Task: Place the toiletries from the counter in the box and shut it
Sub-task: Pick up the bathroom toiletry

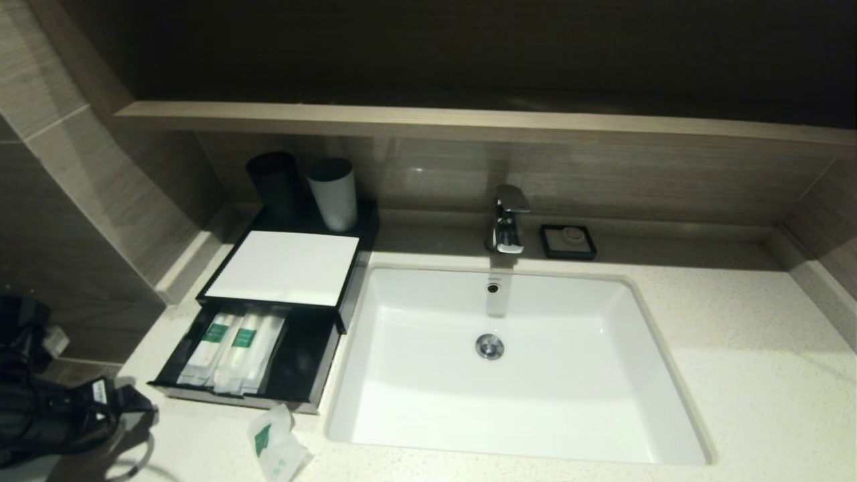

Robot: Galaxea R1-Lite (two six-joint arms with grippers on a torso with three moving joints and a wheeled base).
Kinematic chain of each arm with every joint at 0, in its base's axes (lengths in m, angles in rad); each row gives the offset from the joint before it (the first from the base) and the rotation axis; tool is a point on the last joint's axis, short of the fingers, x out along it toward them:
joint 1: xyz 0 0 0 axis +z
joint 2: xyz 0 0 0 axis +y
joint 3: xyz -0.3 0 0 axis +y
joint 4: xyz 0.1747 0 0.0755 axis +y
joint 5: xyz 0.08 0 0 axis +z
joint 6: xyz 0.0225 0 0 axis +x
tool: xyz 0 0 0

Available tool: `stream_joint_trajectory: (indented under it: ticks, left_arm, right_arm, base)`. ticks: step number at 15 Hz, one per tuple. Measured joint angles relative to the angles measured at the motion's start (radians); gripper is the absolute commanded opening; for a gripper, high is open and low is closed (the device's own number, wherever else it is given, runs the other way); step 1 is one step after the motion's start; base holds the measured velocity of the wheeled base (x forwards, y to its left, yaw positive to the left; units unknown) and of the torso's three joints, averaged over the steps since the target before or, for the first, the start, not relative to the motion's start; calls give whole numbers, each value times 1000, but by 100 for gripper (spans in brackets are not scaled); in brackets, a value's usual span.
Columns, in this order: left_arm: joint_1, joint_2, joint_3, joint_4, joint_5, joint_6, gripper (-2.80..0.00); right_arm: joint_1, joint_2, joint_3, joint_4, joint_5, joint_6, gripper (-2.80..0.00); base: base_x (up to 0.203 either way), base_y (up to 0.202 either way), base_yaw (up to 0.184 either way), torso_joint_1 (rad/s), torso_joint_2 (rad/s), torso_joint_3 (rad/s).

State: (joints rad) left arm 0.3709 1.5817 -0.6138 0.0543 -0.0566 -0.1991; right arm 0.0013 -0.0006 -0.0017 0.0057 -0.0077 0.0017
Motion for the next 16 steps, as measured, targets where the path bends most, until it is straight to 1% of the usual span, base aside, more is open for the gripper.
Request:
stream_joint_trajectory:
  ticks: [2,3,16]
  left_arm:
    - [0,1,0,-1,0,0,0]
    - [0,1,0,-1,0,0,-280]
    - [1,0,3,-1,0,-1,-280]
  right_arm:
    - [0,0,0,0,0,0,-280]
    - [0,0,0,0,0,0,-280]
    - [0,0,0,0,0,0,-280]
  base:
    - [0,0,0,0,0,0]
    - [0,0,0,0,0,0]
    - [0,0,0,0,0,0]
